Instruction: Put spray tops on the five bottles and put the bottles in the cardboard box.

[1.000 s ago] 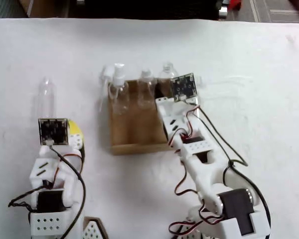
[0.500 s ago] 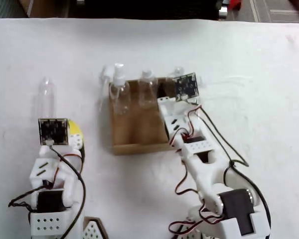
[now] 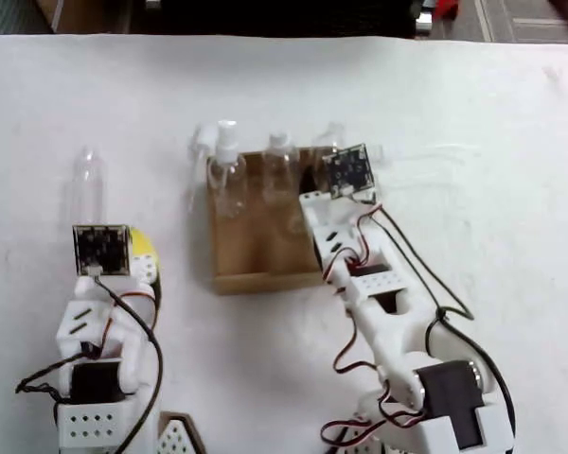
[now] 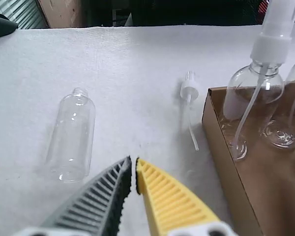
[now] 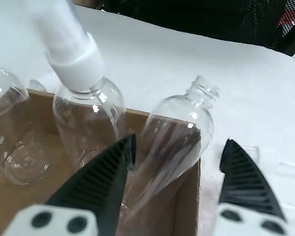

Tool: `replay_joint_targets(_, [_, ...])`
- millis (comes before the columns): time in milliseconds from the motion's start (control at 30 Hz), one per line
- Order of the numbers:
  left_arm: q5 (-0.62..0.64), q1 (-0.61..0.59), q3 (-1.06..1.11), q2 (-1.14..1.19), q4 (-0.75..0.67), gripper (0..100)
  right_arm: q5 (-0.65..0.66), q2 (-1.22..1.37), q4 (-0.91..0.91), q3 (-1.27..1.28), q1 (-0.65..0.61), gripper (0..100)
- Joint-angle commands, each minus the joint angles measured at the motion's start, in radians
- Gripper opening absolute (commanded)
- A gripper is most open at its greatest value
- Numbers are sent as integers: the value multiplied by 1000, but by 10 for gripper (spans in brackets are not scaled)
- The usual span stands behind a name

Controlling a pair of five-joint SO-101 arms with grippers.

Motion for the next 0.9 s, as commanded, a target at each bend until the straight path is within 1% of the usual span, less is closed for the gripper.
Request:
replay_joint_targets(0, [-11, 15, -64, -4, 3, 24, 21, -104, 5, 20, 31, 238])
replay_joint_targets(67, [-11, 15, -64, -4, 3, 24, 21, -182, 5, 60, 42, 202])
replay_joint_targets(100, [-11, 15, -64, -4, 2, 24, 21, -225, 5, 84, 44, 166])
replay_joint_targets(200, [-11, 15, -64, -4, 0, 24, 25, -334, 16, 143, 36, 13])
replay_joint_targets(267, [-11, 15, -64, -4, 0, 24, 61, -386, 97, 149, 30, 34])
replay_joint_targets(333, [-11, 15, -64, -4, 0, 24, 109, -423, 197, 132, 2, 12])
replay_joint_targets(467, [-11, 15, -64, -4, 0, 24, 170, -432, 360, 78, -59, 15])
replay_joint_targets(567, [-11, 15, -64, -4, 2, 24, 193, -432, 415, 52, -67, 16])
replay_joint_targets(633, [-11, 15, -64, -4, 2, 24, 190, -424, 426, 28, -39, 16])
replay_joint_targets(667, [-11, 15, -64, -4, 2, 24, 183, -412, 433, 8, -19, 16])
replay_joint_targets(733, [-11, 15, -64, -4, 2, 24, 124, -371, 479, -60, 27, 16])
replay_joint_targets(867, [-11, 15, -66, -4, 2, 24, -23, -232, 674, -311, 94, 18])
